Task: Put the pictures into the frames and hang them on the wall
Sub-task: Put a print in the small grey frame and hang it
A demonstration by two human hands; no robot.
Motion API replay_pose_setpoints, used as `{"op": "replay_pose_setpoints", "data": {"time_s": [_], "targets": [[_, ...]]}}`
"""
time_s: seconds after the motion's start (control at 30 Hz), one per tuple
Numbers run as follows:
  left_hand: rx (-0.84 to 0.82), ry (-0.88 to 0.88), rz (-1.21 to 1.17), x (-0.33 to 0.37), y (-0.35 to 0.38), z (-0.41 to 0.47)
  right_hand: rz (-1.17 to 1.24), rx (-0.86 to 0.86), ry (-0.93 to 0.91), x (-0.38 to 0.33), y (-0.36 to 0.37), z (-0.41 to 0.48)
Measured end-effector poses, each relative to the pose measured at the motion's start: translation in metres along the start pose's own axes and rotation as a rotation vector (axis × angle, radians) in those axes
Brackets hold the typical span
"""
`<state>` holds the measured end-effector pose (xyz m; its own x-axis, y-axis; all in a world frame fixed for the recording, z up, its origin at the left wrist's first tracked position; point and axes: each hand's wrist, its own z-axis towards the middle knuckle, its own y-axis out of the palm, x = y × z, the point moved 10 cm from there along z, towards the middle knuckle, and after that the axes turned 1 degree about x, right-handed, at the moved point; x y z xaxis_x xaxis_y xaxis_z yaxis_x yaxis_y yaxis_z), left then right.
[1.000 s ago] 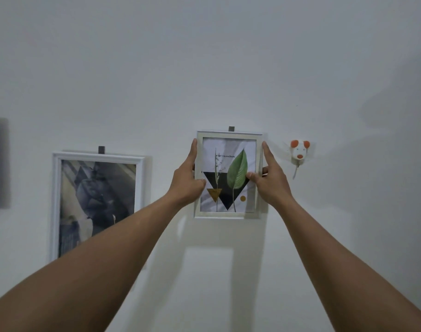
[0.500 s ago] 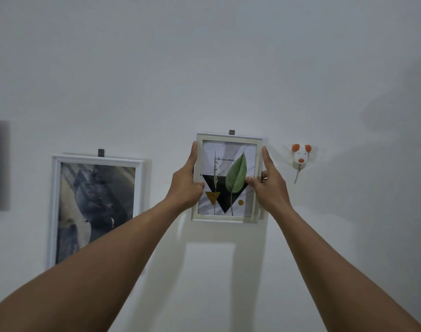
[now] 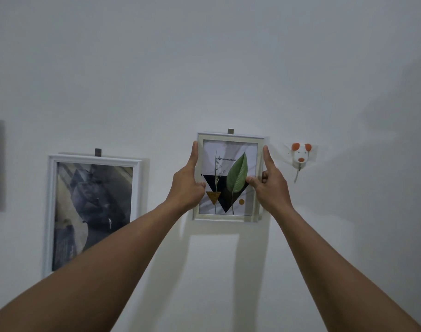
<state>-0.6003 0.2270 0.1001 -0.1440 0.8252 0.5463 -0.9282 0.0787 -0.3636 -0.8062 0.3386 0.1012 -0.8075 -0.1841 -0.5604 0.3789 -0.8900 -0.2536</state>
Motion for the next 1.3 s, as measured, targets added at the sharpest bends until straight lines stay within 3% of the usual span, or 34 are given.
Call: {"op": "replay_pose_setpoints", "data": {"time_s": [0.5,1.3], "targets": [[0.16,0.024,0.204,0.001,-0.006,-0.004,-0.024,0.124,-0.01,-0.002,-0.007,-0.008],[0.164,0.009,0.081,-0.002,-0.002,-0.001,-0.138,0.077,-0.046,-0.007,-0.006,-0.012]]}}
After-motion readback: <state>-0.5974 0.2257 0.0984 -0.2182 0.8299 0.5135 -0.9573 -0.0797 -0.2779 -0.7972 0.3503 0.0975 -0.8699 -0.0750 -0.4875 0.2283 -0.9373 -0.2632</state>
